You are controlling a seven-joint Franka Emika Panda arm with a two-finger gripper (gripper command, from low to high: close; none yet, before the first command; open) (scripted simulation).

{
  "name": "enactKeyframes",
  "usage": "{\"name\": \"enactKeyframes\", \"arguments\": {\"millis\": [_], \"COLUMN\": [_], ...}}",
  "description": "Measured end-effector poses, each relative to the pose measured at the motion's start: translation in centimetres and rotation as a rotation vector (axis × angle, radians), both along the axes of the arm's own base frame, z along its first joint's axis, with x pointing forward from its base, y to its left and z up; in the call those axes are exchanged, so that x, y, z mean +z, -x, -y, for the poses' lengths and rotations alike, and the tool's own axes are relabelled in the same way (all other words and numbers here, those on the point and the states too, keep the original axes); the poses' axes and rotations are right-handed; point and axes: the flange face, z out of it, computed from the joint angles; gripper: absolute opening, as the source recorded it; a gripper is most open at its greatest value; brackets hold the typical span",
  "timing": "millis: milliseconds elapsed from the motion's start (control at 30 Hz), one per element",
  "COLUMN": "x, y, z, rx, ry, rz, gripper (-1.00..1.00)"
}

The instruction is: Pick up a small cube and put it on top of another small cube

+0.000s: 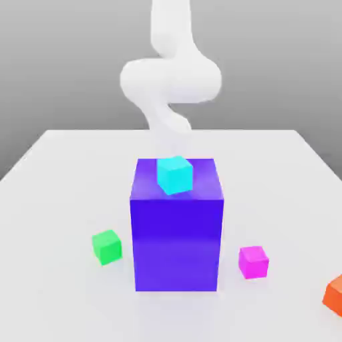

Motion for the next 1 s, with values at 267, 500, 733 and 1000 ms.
{"name": "enactKeyframes", "arguments": {"millis": [267,500,733,1000], "x": [-11.4,-21.8,-31.7,-41.2], "y": [-5.4,-6.7,-5.1,-0.8], "z": [-4.0,-9.1,-13.8,-17.0], "rx": [0.347,0.636,0.916,1.222], "ry": [0.054,0.133,0.244,0.414], "rz": [-0.147,-0.257,-0.352,-0.440], "gripper": [0.00,0.00,0.00,0.00]}}
